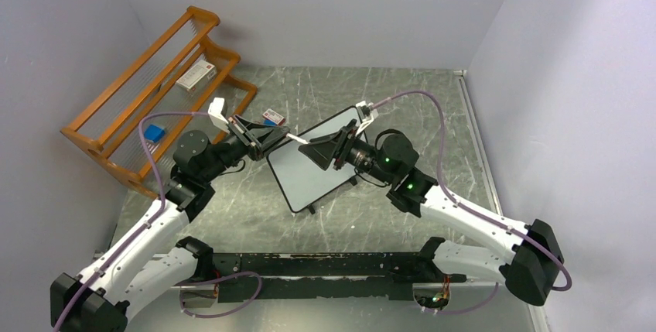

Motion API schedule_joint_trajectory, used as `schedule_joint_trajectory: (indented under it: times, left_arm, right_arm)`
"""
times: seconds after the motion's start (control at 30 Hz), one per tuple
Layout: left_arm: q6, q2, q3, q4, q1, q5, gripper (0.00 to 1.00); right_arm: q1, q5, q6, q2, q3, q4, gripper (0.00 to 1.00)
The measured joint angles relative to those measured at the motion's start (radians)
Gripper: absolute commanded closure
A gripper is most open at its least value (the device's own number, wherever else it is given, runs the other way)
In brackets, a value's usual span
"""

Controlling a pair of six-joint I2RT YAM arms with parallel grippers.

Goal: Write a sentence on the whiteboard
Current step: Open the whiteboard marker at the center of the board.

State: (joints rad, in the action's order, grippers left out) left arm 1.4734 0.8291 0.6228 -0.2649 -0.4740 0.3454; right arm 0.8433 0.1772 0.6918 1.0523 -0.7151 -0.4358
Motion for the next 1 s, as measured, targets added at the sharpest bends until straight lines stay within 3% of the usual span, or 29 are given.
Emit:
schedule_joint_trajectory:
  times: [0.47,1.0]
  left_arm:
    - [0.019,0.028,-0.011,-0.042,0.0,0.015,0.95]
    - [0.034,0.041,-0.013,-0.075,0.0,0.019,0.95]
  right_arm:
    - [-0.017,0.079,0.042,0.039,-0.024,-0.076,0.57]
    - [-0.032,0.112,0.039,0.063,-0.06,-0.053,0.64]
